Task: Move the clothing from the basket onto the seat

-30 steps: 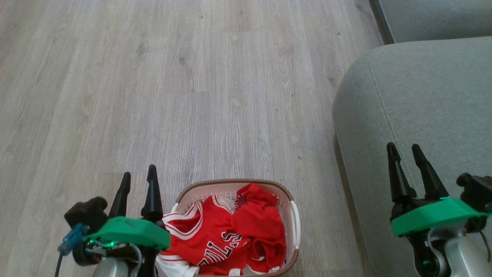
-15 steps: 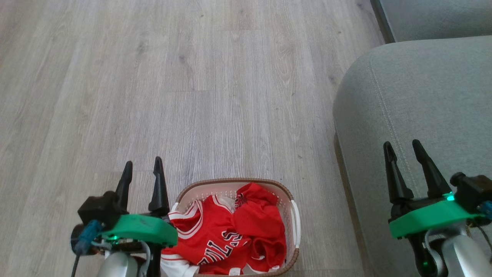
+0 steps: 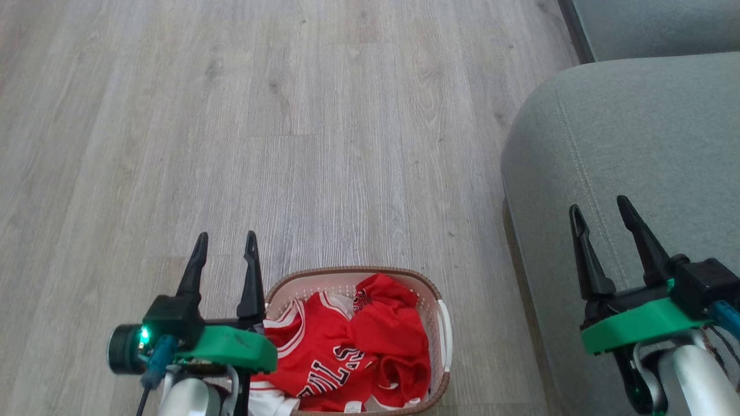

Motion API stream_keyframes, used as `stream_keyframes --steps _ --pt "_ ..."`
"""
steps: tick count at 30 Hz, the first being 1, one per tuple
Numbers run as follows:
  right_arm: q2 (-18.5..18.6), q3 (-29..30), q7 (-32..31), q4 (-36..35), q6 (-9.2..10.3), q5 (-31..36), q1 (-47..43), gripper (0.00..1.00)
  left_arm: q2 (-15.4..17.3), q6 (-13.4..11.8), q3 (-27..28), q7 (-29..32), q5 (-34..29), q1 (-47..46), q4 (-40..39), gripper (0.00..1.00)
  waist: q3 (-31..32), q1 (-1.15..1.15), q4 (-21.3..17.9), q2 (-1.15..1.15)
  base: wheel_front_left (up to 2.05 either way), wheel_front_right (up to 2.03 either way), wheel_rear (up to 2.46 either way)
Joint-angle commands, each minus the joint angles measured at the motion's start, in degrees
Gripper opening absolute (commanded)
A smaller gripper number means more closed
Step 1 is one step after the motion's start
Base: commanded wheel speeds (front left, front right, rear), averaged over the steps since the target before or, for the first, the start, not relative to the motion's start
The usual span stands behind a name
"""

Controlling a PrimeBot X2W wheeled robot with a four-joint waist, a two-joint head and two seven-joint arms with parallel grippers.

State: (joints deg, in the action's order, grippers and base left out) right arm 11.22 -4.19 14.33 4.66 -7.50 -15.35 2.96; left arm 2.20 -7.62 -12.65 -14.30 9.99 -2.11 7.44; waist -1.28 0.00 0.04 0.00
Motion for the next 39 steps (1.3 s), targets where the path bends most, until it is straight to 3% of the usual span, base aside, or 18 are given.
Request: stream_keyframes --steps 1,24,39 --pt "1.4 -1.2 0.7 -2.3 0.01 0.9 2.4 1.0 0.7 -0.4 1.3 -0.7 -1.1 -3.2 -2.4 1.0 0.1 0.0 0.0 0.0 0.0 0.0 0.0" --pt "1.6 -0.6 0.7 -2.3 0.01 -0.2 3.4 1.0 0.7 -0.8 0.5 -0.7 -0.7 -4.1 -1.7 1.0 -2.8 0.0 -1.4 0.0 0.0 0.0 0.0" --pt "3.9 0.9 0.7 -5.2 0.01 -3.6 9.8 1.0 0.7 -2.9 -4.3 -0.7 1.1 -11.3 2.8 1.0 -15.0 0.0 -4.3 0.0 0.0 0.0 0.0"
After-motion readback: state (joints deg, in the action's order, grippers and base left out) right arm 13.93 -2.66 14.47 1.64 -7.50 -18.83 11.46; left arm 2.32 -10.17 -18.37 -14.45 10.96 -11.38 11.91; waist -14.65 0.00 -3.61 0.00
